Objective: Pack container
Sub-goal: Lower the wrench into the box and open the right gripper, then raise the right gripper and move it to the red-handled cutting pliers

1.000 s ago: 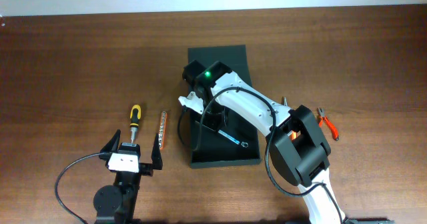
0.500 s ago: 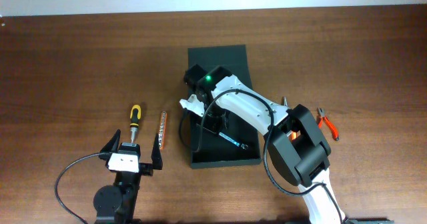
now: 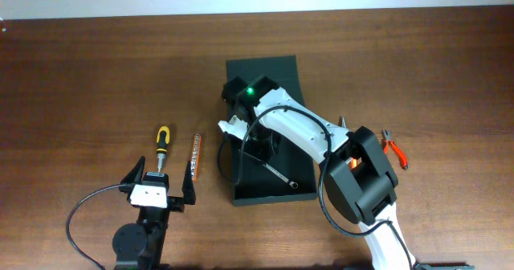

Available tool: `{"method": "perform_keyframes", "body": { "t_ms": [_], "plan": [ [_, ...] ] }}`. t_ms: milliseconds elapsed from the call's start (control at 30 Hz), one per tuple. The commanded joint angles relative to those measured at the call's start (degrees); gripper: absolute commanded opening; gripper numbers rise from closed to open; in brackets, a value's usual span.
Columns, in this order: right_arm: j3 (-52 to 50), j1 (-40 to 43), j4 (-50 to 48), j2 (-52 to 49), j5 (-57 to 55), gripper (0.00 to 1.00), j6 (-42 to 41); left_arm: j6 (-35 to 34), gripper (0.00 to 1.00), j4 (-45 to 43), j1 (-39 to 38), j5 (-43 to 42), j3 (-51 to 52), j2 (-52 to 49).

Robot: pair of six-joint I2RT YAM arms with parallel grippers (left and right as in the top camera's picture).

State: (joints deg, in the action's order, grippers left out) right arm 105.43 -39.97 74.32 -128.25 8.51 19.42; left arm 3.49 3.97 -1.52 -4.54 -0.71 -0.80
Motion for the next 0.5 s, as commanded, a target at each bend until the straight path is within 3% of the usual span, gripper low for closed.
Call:
{"method": "perform_keyframes", "body": {
  "t_ms": [0,167,333,467],
  "plan": [
    [9.16,-0.02,4.37,0.55,-3.91,0.42,-0.31,0.72,0.99,0.2,0.31,-0.42,0.2,0.44],
    [25.09,0.94,14.53,0.59,-8.39,0.61,-0.44,0.7,0.99,0.2,0.31,-0.42,0.2,0.44],
    [42.6,3.82,23.04,0.87,-9.31,0.97,-3.26,0.72,0.99,0.2,0.31,-0.42,0.2,0.44],
    [45.37,7.56,23.04,5.73,-14.21,0.99,-6.47,0.7,0.99,0.2,0.31,-0.42,0.2,0.44]
  ]
}}
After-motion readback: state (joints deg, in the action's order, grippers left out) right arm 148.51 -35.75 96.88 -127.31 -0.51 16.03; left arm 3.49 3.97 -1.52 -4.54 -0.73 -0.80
